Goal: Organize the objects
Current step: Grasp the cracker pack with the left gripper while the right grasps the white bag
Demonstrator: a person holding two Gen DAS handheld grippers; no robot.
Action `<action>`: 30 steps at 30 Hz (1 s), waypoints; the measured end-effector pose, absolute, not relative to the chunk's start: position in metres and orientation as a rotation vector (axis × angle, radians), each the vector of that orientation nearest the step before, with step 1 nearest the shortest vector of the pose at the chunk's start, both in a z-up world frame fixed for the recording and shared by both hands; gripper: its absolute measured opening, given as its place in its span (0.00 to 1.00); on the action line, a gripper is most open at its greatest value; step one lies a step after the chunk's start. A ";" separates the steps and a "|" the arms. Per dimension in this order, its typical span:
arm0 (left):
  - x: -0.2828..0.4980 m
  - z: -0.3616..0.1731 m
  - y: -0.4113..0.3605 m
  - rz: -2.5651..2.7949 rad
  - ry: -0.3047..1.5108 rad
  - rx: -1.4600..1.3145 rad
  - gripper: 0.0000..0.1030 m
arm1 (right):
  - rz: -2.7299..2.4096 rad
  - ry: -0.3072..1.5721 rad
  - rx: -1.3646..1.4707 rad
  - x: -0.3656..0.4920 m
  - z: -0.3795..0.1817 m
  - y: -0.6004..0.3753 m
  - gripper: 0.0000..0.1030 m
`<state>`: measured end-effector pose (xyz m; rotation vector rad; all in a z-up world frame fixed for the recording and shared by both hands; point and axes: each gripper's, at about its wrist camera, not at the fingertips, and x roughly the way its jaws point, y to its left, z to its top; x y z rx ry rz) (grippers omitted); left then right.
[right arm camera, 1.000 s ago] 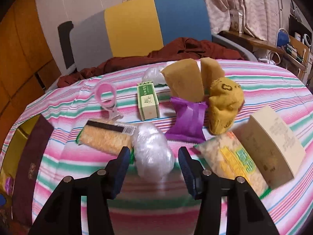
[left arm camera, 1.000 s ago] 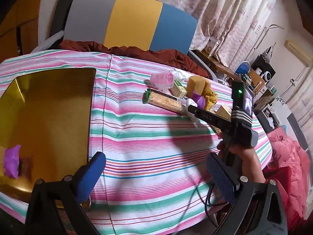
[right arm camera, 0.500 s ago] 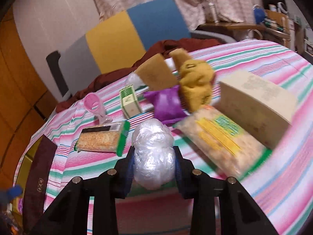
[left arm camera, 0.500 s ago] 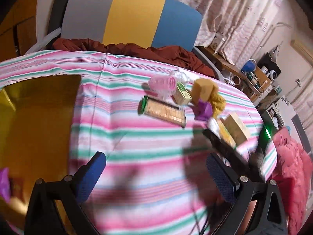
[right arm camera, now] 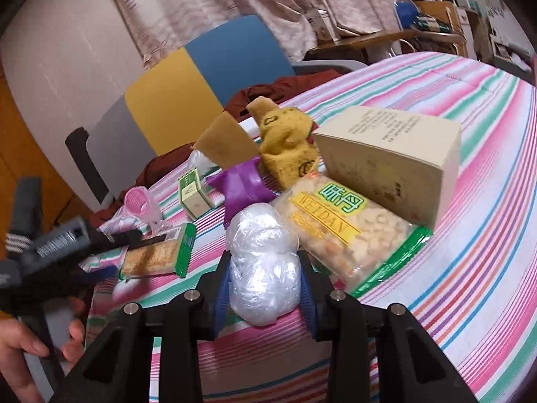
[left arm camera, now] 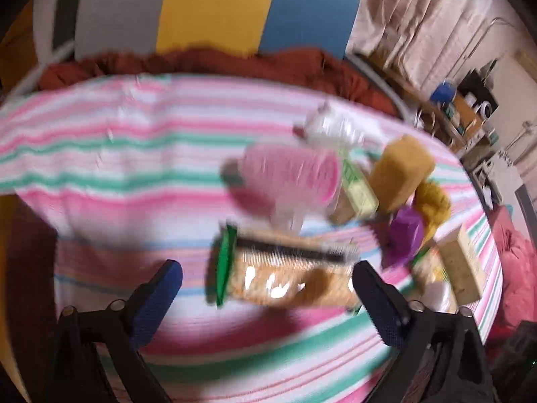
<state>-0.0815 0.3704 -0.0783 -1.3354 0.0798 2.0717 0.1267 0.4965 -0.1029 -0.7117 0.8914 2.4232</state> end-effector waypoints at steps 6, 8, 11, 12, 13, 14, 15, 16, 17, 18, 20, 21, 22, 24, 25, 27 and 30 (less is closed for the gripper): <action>-0.026 -0.057 0.364 1.776 0.031 -1.209 0.92 | 2.407 0.923 -0.675 0.132 -0.104 0.501 0.35; -0.005 -0.048 0.363 1.732 0.110 -1.137 0.93 | 2.399 0.940 -0.661 0.135 -0.105 0.503 0.35; 0.007 -0.038 0.364 1.805 0.247 -1.040 0.95 | 2.392 0.951 -0.654 0.136 -0.106 0.504 0.35; 0.005 -0.034 0.365 1.868 0.293 -0.998 0.96 | 2.391 0.950 -0.654 0.136 -0.106 0.504 0.35; 0.001 -0.032 0.367 1.964 0.348 -0.936 1.00 | 2.391 0.948 -0.655 0.136 -0.106 0.504 0.35; -0.004 -0.031 0.370 2.029 0.386 -0.887 1.00 | 2.392 0.946 -0.656 0.136 -0.106 0.504 0.35; -0.011 -0.032 0.376 2.079 0.431 -0.844 1.00 | 2.392 0.949 -0.657 0.136 -0.106 0.504 0.35; -0.019 -0.034 0.382 2.092 0.477 -0.819 1.00 | 2.392 0.951 -0.656 0.136 -0.106 0.504 0.36; -0.028 -0.038 0.390 2.076 0.524 -0.805 1.00 | 2.394 0.955 -0.655 0.136 -0.106 0.505 0.36; -0.032 -0.043 0.398 2.045 0.582 -0.803 1.00 | 2.395 0.959 -0.654 0.136 -0.107 0.505 0.36; -0.040 -0.054 0.414 1.977 0.687 -0.812 1.00 | 2.397 0.967 -0.652 0.136 -0.108 0.506 0.36; -0.044 -0.059 0.418 1.955 0.709 -0.826 1.00 | 2.398 0.970 -0.650 0.136 -0.108 0.506 0.36; -0.048 -0.065 0.422 1.944 0.731 -0.845 1.00 | 2.400 0.974 -0.649 0.136 -0.109 0.506 0.36; -0.054 -0.075 0.427 1.925 0.749 -0.897 1.00 | 2.401 0.978 -0.646 0.135 -0.109 0.506 0.36; -0.059 -0.082 0.431 1.917 0.745 -0.947 1.00 | 2.401 0.978 -0.646 0.135 -0.109 0.506 0.36; -0.063 -0.088 0.433 1.892 0.681 -1.025 1.00 | 2.401 0.979 -0.645 0.135 -0.109 0.506 0.36; -0.064 -0.096 0.429 1.883 0.600 -1.107 0.93 | 2.402 0.985 -0.640 0.135 -0.109 0.506 0.36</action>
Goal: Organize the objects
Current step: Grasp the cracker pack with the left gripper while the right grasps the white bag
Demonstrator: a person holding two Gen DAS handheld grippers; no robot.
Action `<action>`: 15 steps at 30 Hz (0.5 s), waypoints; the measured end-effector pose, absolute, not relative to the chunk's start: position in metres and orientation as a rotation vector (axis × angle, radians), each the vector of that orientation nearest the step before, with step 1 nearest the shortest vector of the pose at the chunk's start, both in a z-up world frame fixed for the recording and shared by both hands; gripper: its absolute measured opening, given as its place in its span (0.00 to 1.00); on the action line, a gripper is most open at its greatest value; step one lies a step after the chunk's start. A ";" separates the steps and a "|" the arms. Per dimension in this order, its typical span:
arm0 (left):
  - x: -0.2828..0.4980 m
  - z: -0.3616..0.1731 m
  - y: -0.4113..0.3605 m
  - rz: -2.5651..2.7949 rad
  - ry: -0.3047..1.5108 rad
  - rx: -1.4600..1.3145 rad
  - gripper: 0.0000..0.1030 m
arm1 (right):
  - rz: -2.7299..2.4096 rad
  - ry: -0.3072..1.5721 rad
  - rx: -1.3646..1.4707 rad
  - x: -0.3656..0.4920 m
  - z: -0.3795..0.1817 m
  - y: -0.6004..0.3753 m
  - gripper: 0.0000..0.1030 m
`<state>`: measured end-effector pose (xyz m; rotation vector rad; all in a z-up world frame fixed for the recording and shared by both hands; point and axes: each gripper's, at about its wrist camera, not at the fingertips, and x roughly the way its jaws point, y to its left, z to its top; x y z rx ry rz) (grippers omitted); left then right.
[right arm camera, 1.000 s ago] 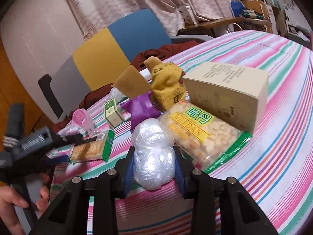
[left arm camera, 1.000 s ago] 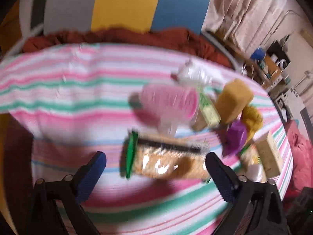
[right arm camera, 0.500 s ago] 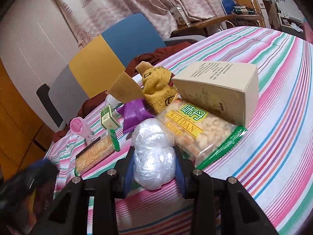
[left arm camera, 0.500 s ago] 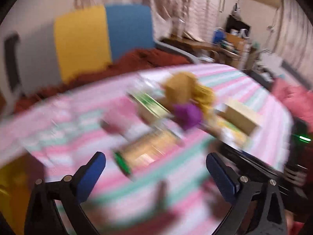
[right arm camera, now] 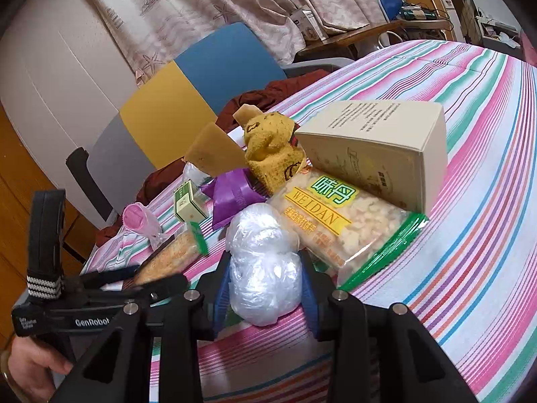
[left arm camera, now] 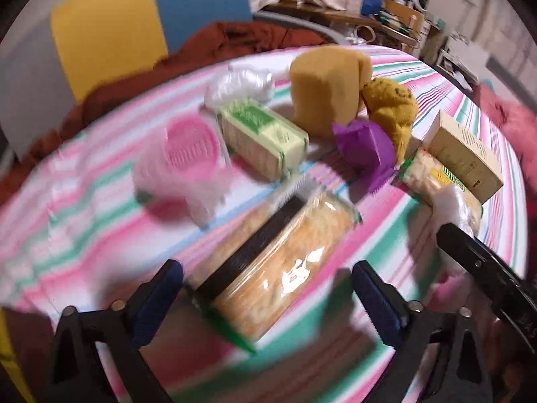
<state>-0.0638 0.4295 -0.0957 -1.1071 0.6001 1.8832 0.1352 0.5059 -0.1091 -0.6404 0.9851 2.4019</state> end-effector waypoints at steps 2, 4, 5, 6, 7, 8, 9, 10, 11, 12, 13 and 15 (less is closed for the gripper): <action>-0.054 -0.094 0.427 1.887 0.628 -1.048 0.74 | 2.402 0.989 -0.637 0.136 -0.109 0.506 0.36; -0.044 -0.092 0.426 1.857 0.639 -1.017 0.59 | 2.402 0.990 -0.637 0.136 -0.109 0.505 0.36; -0.041 -0.091 0.427 1.848 0.649 -1.009 0.57 | 2.402 0.990 -0.637 0.136 -0.109 0.505 0.36; -0.038 -0.090 0.429 1.848 0.659 -1.006 0.57 | 2.402 0.991 -0.636 0.136 -0.109 0.505 0.36; -0.038 -0.090 0.430 1.855 0.662 -1.002 0.58 | 2.402 0.990 -0.637 0.136 -0.109 0.505 0.36; -0.039 -0.089 0.431 1.862 0.653 -0.993 0.60 | 2.402 0.989 -0.637 0.136 -0.109 0.505 0.36; -0.041 -0.088 0.432 1.871 0.645 -0.983 0.64 | 2.401 0.989 -0.637 0.136 -0.109 0.505 0.36; -0.042 -0.088 0.434 1.887 0.645 -0.973 0.79 | 2.401 0.988 -0.638 0.136 -0.109 0.505 0.36; -0.044 -0.089 0.437 1.913 0.654 -0.968 0.87 | 2.401 0.989 -0.638 0.136 -0.109 0.505 0.36; -0.046 -0.091 0.439 1.926 0.659 -0.968 0.91 | 2.401 0.989 -0.638 0.136 -0.109 0.505 0.36; -0.047 -0.095 0.442 1.923 0.650 -0.985 0.91 | 2.401 0.988 -0.638 0.135 -0.109 0.504 0.36; -0.052 -0.102 0.446 1.912 0.603 -1.043 0.89 | 2.401 0.986 -0.638 0.136 -0.109 0.505 0.36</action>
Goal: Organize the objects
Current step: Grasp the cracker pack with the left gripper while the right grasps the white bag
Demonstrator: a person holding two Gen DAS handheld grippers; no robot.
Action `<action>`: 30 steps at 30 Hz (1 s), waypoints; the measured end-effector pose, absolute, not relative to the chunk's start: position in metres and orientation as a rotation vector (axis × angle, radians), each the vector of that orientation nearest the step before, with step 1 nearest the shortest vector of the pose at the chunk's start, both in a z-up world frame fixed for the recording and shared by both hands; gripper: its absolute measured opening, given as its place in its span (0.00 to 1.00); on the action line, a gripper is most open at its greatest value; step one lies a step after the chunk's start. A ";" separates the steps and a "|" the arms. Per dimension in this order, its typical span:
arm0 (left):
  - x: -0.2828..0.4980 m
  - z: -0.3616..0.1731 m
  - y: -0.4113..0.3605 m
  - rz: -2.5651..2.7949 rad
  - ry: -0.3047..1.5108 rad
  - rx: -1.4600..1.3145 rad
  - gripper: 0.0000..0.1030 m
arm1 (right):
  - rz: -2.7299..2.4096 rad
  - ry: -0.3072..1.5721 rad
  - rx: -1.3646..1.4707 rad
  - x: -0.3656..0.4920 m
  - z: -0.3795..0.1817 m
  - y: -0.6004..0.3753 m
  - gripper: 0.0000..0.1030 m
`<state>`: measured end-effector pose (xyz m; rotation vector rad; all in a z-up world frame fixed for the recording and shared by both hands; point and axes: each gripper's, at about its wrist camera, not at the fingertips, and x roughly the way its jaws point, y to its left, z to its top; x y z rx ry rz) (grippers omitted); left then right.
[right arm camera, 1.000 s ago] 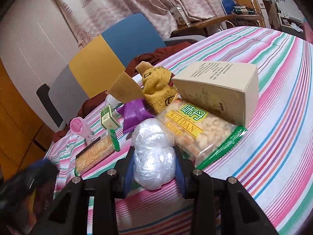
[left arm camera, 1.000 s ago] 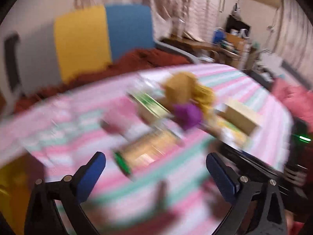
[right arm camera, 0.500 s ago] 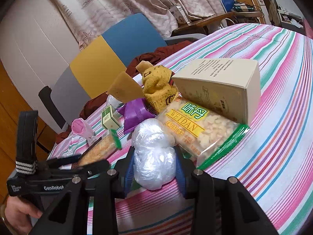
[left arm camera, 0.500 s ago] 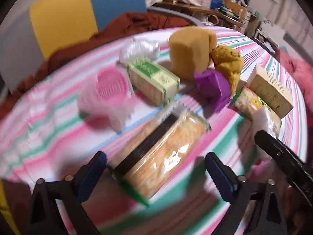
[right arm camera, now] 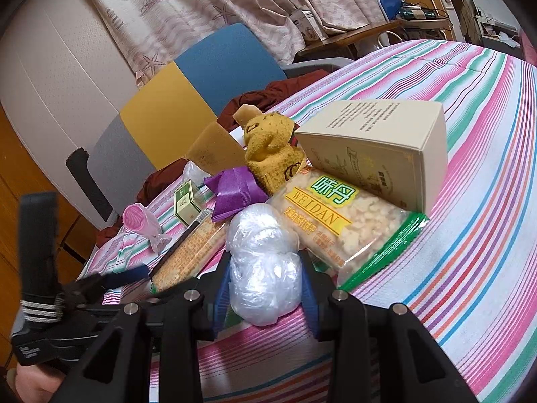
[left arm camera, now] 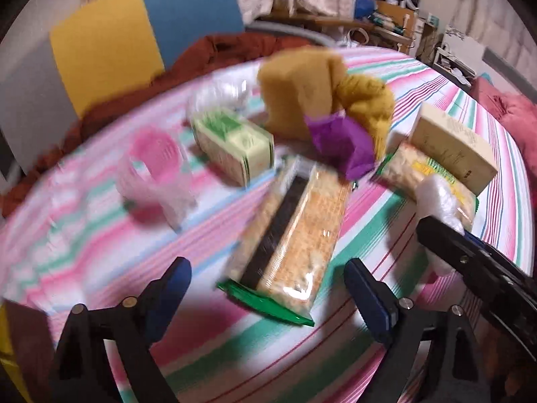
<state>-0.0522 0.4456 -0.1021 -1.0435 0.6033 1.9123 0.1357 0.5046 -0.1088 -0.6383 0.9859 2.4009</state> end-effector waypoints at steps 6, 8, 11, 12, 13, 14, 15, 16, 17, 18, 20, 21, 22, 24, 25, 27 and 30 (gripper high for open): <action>-0.036 -0.098 0.443 1.951 0.599 -0.942 0.56 | 2.401 0.981 -0.641 0.136 -0.109 0.505 0.36; -0.029 -0.099 0.439 1.960 0.606 -0.913 0.53 | 2.401 0.979 -0.642 0.136 -0.109 0.505 0.36; -0.026 -0.098 0.431 1.970 0.564 -0.928 0.53 | 2.402 0.983 -0.638 0.135 -0.110 0.505 0.36; -0.025 -0.098 0.427 1.974 0.549 -0.933 0.53 | 2.402 0.982 -0.639 0.135 -0.110 0.505 0.36; -0.022 -0.099 0.420 1.981 0.529 -0.939 0.52 | 2.402 0.981 -0.639 0.135 -0.110 0.505 0.36; -0.013 -0.100 0.415 1.990 0.514 -0.941 0.52 | 2.402 0.981 -0.640 0.135 -0.110 0.506 0.36; -0.010 -0.100 0.410 1.998 0.497 -0.940 0.52 | 2.402 0.980 -0.640 0.135 -0.110 0.506 0.36; -0.003 -0.099 0.397 2.009 0.460 -0.934 0.52 | 2.401 0.978 -0.642 0.135 -0.109 0.506 0.36; 0.000 -0.096 0.389 2.017 0.423 -0.937 0.52 | 2.401 0.977 -0.643 0.135 -0.109 0.506 0.36; 0.014 -0.093 0.379 2.021 0.395 -0.939 0.52 | 2.401 0.978 -0.643 0.135 -0.109 0.506 0.36; 0.023 -0.090 0.359 2.023 0.321 -0.951 0.52 | 2.401 0.976 -0.645 0.134 -0.109 0.506 0.36; 0.024 -0.092 0.354 2.022 0.303 -0.958 0.52 | 2.401 0.975 -0.645 0.134 -0.109 0.506 0.36; 0.029 -0.093 0.345 2.021 0.283 -0.963 0.52 | 2.401 0.975 -0.646 0.134 -0.110 0.506 0.36; 0.037 -0.092 0.330 2.022 0.255 -0.969 0.52 | 2.400 0.971 -0.649 0.134 -0.109 0.506 0.36; 0.042 -0.092 0.321 2.019 0.231 -0.979 0.52 | 2.398 0.965 -0.653 0.133 -0.109 0.506 0.36; 0.043 -0.092 0.310 2.015 0.187 -0.995 0.52 | 2.395 0.953 -0.660 0.132 -0.109 0.505 0.36; 0.054 -0.086 0.286 2.016 0.133 -1.008 0.52 | 2.393 0.935 -0.663 0.132 -0.107 0.503 0.36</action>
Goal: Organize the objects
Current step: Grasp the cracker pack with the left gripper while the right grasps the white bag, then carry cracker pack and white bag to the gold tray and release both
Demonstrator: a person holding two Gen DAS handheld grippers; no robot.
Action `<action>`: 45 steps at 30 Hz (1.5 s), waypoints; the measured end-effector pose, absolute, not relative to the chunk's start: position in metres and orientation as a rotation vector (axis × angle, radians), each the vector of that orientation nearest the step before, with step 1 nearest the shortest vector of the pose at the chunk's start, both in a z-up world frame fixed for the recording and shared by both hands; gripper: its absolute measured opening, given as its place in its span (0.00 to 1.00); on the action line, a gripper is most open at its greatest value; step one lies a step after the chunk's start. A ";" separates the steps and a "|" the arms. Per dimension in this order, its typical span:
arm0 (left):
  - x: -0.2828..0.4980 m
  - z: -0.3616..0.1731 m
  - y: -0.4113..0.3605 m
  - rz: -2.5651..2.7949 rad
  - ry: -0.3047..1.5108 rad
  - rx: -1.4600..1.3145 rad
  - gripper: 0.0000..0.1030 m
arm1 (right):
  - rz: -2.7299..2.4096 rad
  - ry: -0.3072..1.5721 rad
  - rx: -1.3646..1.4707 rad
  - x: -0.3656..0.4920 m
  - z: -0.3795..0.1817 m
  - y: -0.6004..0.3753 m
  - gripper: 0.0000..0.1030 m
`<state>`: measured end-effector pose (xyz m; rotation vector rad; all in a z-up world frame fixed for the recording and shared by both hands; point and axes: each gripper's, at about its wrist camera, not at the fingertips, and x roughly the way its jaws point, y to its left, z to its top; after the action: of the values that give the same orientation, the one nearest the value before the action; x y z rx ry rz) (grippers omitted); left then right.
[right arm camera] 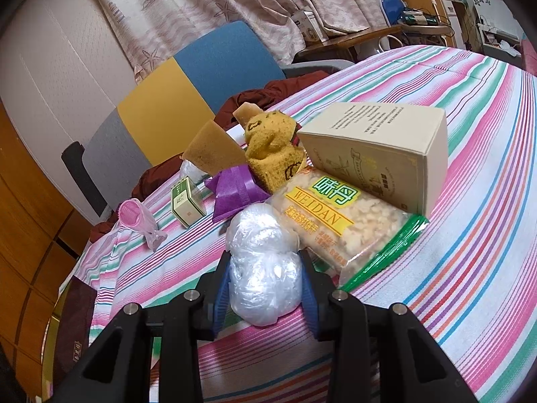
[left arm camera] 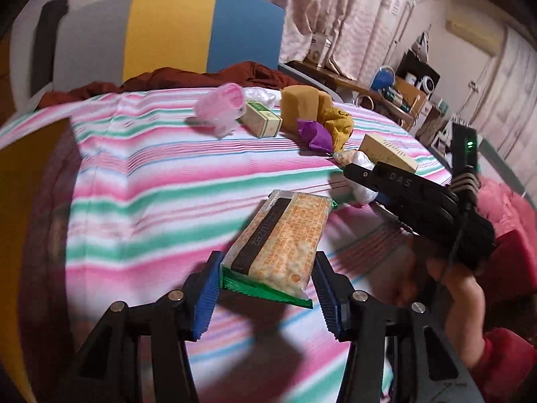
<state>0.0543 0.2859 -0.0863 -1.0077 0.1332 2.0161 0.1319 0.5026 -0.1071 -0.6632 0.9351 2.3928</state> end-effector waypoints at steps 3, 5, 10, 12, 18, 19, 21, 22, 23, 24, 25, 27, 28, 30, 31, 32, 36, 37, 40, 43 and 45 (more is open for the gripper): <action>0.059 -0.079 0.263 2.001 0.044 -1.021 0.51 | 2.413 0.929 -0.660 0.133 -0.104 0.500 0.35; 0.058 -0.074 0.250 1.976 -0.050 -1.040 0.51 | 2.425 0.899 -0.670 0.132 -0.100 0.495 0.35; 0.061 -0.070 0.237 1.948 -0.064 -1.046 0.51 | 2.468 0.823 -0.695 0.134 -0.089 0.475 0.35; 0.070 -0.072 0.244 1.960 0.052 -1.020 0.51 | 2.473 0.794 -0.709 0.134 -0.089 0.468 0.35; 0.090 -0.084 0.265 1.924 0.222 -1.023 0.78 | 2.449 0.811 -0.703 0.137 -0.091 0.470 0.35; 0.093 -0.081 0.271 1.946 0.268 -0.989 0.91 | 2.443 0.821 -0.708 0.138 -0.093 0.471 0.35; 0.097 -0.078 0.281 1.958 0.328 -0.941 0.93 | 2.435 0.833 -0.718 0.138 -0.096 0.472 0.35; 0.099 -0.078 0.288 1.961 0.366 -0.914 0.92 | 2.430 0.837 -0.721 0.139 -0.097 0.472 0.35; 0.099 -0.079 0.293 1.963 0.395 -0.900 0.78 | 2.426 0.843 -0.722 0.139 -0.098 0.472 0.35; 0.098 -0.081 0.298 1.963 0.424 -0.893 0.62 | 2.425 0.847 -0.722 0.140 -0.099 0.472 0.35; 0.096 -0.085 0.304 1.953 0.463 -0.910 0.47 | 2.423 0.852 -0.721 0.140 -0.099 0.472 0.35; 0.095 -0.089 0.304 1.953 0.459 -0.898 0.46 | 2.421 0.856 -0.724 0.142 -0.100 0.472 0.35; 0.095 -0.090 0.302 1.944 0.446 -0.895 0.46 | 2.418 0.860 -0.732 0.142 -0.101 0.472 0.35; 0.093 -0.089 0.295 1.946 0.399 -0.916 0.46 | 2.418 0.859 -0.732 0.142 -0.101 0.471 0.35; 0.089 -0.086 0.289 1.947 0.338 -0.947 0.46 | 2.418 0.855 -0.733 0.142 -0.101 0.470 0.35; 0.087 -0.084 0.283 1.948 0.293 -0.964 0.46 | 2.417 0.849 -0.737 0.142 -0.100 0.469 0.35; 0.080 -0.062 0.254 1.996 0.151 -0.954 0.46 | 2.429 0.826 -0.761 0.141 -0.098 0.457 0.35; 0.077 -0.056 0.245 2.009 0.112 -0.941 0.46 | 2.439 0.821 -0.770 0.140 -0.098 0.453 0.35; 0.066 -0.036 0.214 2.082 0.026 -0.911 0.46 | 2.498 0.807 -0.798 0.136 -0.094 0.432 0.35; 0.049 -0.024 0.183 2.161 -0.041 -0.913 0.46 | 2.553 0.782 -0.811 0.132 -0.086 0.411 0.35; 0.037 -0.020 0.164 2.219 -0.076 -0.935 0.46 | 2.578 0.786 -0.820 0.130 -0.081 0.402 0.35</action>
<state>0.0366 0.1636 -0.0203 -0.9348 -0.0755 2.2189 0.1296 0.4016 -0.0811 -0.8200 0.7859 2.5783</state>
